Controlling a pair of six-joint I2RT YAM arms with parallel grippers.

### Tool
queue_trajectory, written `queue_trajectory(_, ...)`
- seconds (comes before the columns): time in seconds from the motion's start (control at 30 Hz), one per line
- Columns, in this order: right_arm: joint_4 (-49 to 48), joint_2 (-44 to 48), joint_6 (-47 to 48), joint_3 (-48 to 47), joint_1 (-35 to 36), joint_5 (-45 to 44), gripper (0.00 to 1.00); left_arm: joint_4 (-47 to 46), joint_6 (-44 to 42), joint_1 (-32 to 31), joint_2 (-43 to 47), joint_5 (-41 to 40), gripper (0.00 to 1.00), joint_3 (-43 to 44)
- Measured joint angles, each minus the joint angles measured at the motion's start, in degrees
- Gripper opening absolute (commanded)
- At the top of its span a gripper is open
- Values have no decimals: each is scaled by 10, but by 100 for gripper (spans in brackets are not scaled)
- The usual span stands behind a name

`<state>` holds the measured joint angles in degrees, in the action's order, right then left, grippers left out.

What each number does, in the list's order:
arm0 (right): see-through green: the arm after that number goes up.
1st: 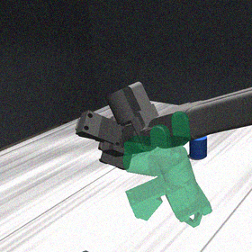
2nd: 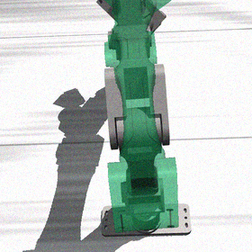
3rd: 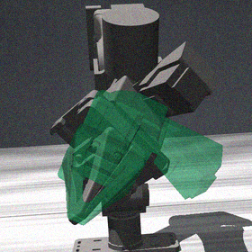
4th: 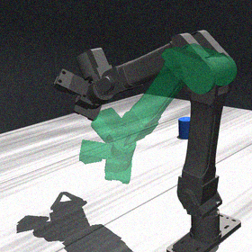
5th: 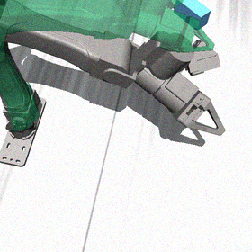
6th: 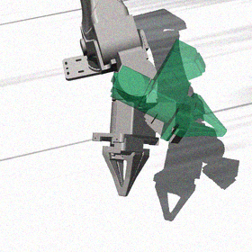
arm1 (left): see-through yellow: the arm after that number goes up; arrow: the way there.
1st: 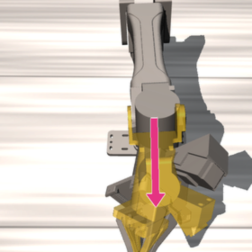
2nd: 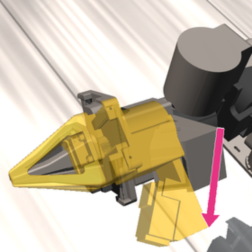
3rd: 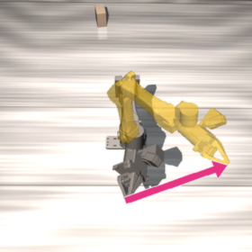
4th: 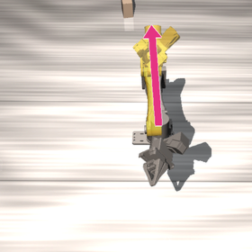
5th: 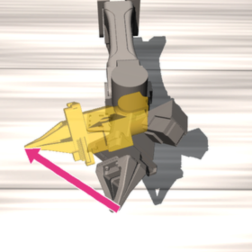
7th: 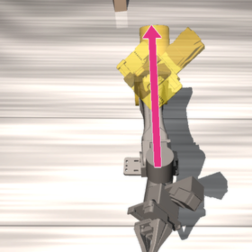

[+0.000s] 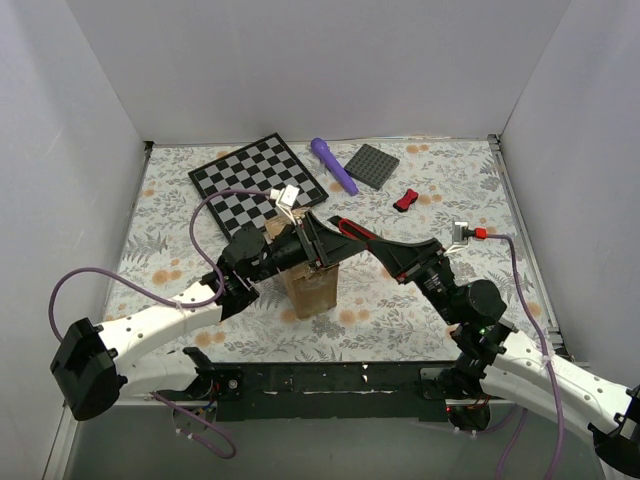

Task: Unpack the express box
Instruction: Place the knife at the center of the board.

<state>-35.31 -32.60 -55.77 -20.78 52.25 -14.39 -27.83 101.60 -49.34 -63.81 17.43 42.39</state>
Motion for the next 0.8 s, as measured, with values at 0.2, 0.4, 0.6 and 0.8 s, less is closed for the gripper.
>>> queue_trajectory(0.2,-40,-11,-30,6,0,21,1,-36,-6,-18,7,-64,65,-12)
queue_trajectory(0.4,-48,-10,-42,11,0,31,1,-59,-12,-20,23,-130,33,-26)
queue_trajectory(0.6,-58,-13,-45,11,0,39,1,-83,-16,-24,21,-140,42,-26)
queue_trajectory(0.8,-75,-28,-56,11,0,50,1,-96,-17,-33,7,-140,0,-26)
